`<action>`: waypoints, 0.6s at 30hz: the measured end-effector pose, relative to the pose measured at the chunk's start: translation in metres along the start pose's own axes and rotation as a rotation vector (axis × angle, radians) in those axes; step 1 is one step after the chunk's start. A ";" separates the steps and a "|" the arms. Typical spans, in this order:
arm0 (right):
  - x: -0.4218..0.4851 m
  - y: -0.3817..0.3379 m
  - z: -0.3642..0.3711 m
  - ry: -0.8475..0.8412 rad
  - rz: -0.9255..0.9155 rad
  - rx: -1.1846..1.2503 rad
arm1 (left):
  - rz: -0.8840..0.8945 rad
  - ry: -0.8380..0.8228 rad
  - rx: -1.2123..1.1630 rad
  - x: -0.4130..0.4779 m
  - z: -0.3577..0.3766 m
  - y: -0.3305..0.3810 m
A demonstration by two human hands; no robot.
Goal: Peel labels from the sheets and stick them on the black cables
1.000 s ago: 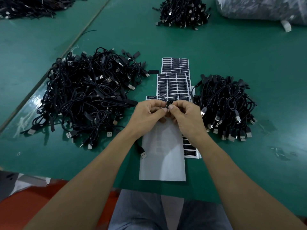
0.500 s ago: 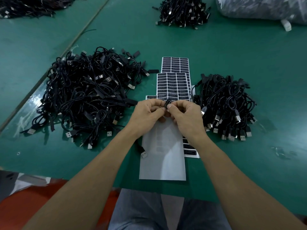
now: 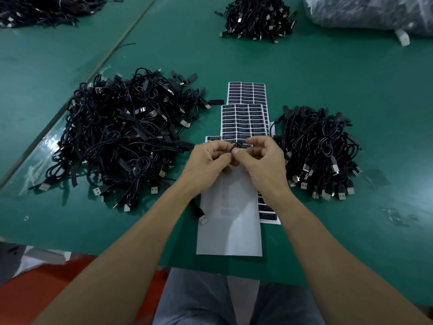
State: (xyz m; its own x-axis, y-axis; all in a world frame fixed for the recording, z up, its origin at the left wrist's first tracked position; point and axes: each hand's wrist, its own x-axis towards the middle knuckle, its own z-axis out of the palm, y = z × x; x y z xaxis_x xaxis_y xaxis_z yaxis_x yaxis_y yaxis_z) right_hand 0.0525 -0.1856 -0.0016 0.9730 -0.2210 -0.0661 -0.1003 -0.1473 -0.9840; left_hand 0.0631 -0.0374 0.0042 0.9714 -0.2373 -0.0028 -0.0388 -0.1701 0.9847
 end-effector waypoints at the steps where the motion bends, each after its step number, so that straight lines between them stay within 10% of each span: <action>1: 0.000 0.000 0.000 -0.024 -0.021 -0.001 | 0.005 -0.005 0.009 0.000 0.000 0.000; 18: -0.001 -0.009 0.000 -0.030 -0.111 -0.148 | 0.116 0.072 0.514 0.008 -0.004 0.009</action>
State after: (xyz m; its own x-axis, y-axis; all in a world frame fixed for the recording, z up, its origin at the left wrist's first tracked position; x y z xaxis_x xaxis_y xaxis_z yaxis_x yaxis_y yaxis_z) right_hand 0.0519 -0.1843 0.0071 0.9853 -0.1673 0.0348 -0.0191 -0.3100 -0.9505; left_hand 0.0713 -0.0369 0.0142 0.9670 -0.2188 0.1308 -0.2388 -0.5982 0.7649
